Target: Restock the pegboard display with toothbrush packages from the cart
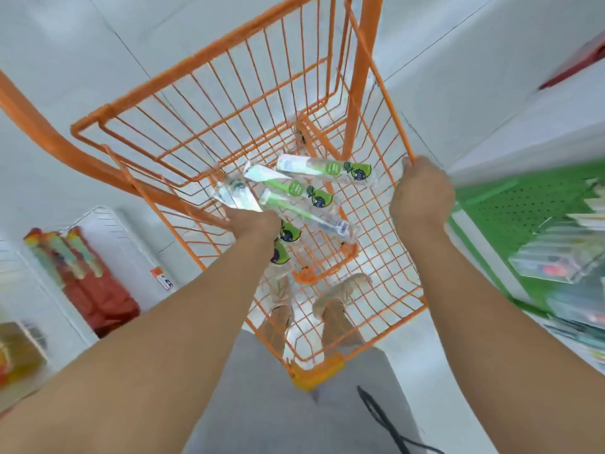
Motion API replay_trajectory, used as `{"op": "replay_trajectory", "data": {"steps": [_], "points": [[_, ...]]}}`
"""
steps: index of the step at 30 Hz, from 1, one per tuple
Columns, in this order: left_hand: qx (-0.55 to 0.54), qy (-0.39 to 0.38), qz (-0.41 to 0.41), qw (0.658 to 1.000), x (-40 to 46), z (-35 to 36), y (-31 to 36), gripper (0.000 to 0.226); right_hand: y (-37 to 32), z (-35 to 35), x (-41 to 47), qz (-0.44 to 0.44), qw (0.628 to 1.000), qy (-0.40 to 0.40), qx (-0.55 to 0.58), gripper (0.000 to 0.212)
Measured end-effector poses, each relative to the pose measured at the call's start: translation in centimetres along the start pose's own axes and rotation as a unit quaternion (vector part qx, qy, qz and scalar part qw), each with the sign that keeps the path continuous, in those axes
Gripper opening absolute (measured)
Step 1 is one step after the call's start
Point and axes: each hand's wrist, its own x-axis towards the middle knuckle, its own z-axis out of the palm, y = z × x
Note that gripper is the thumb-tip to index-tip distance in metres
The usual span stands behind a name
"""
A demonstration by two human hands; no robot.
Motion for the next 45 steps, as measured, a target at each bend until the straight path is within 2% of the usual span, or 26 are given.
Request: {"op": "replay_trajectory", "data": {"steps": [5, 6, 8, 9, 10, 12, 13, 15, 17, 19, 21, 22, 25, 28, 30, 33, 35, 42, 44, 45], "points": [[-0.044, -0.016, -0.019, 0.999, 1.6, -1.0, 0.3, 0.091, -4.5, 0.7, 0.8, -0.039, 0.997, 0.031, 0.059, 0.031], [-0.053, -0.019, -0.022, 0.998, 1.7, -1.2, 0.5, 0.089, -5.6, 0.9, 0.1, -0.089, 0.991, 0.065, 0.077, 0.030], [-0.067, -0.024, -0.026, 0.997, 2.2, -1.6, 1.0, 0.083, -8.0, 1.9, -2.5, -0.270, 0.953, 0.117, 0.069, 0.046], [-0.069, -0.022, -0.019, 0.997, 2.7, -1.7, 1.4, 0.076, -8.8, 3.2, -3.8, -0.348, 0.933, 0.087, 0.034, 0.053], [-0.066, -0.025, -0.013, 0.997, 3.0, -1.9, 1.7, 0.070, -9.4, 4.6, -5.0, -0.371, 0.929, 0.007, -0.005, 0.059], [-0.072, -0.040, -0.020, 0.996, 3.2, -3.1, 2.1, 0.069, -10.0, 7.2, -6.4, -0.279, 0.943, -0.159, -0.084, 0.068], [-0.085, -0.044, -0.024, 0.995, 3.5, -3.6, 2.0, 0.073, -9.9, 8.3, -6.6, -0.228, 0.948, -0.188, -0.120, 0.067], [-0.093, -0.050, -0.018, 0.994, 3.7, -4.7, 1.8, 0.076, -10.2, 9.3, -6.3, -0.225, 0.947, -0.173, -0.151, 0.057], [-0.097, -0.074, -0.003, 0.992, 3.7, -5.9, 1.9, 0.067, -11.4, 8.4, -5.3, -0.223, 0.951, -0.187, -0.107, 0.039], [-0.117, -0.091, 0.002, 0.989, 2.8, -7.8, 2.6, 0.051, -12.7, 5.6, -4.4, -0.203, 0.948, -0.245, -0.034, 0.019], [-0.130, -0.114, 0.019, 0.985, 1.2, -9.6, 3.2, 0.042, -12.5, 1.5, -4.1, -0.170, 0.934, -0.305, 0.070, 0.029], [-0.135, -0.133, 0.037, 0.981, 0.2, -10.2, 3.4, 0.044, -11.7, -0.9, -4.5, -0.132, 0.923, -0.322, 0.164, 0.028], [-0.158, -0.193, 0.102, 0.963, -4.3, -11.1, 4.1, 0.043, -6.8, -7.3, -6.5, -0.009, 0.852, -0.314, 0.419, 0.013], [-0.191, -0.270, 0.146, 0.932, -8.9, -9.6, 5.8, 0.034, -1.0, -11.0, -9.2, 0.076, 0.743, -0.336, 0.574, 0.028], [-0.197, -0.335, 0.169, 0.906, -11.8, -7.6, 7.2, 0.041, 2.3, -12.1, -11.2, 0.110, 0.671, -0.350, 0.644, 0.026], [-0.175, -0.425, 0.187, 0.868, -16.3, -3.4, 8.8, 0.037, 6.5, -12.2, -13.8, 0.143, 0.602, -0.342, 0.707, 0.042], [-0.159, -0.462, 0.201, 0.849, -18.9, -0.5, 8.9, 0.039, 9.0, -11.8, -15.1, 0.161, 0.566, -0.327, 0.739, 0.043], [-0.057, -0.466, 0.222, 0.855, -23.8, 8.3, 4.2, 0.067, 18.4, -7.4, -18.1, 0.176, 0.432, -0.361, 0.808, 0.040], [-0.029, -0.458, 0.239, 0.855, -23.7, 10.5, 1.9, 0.070, 21.1, -5.6, -18.5, 0.187, 0.414, -0.387, 0.802, 0.040], [-0.015, -0.457, 0.249, 0.854, -23.5, 11.5, 0.7, 0.072, 22.3, -4.7, -18.5, 0.192, 0.430, -0.394, 0.790, 0.045]]}}
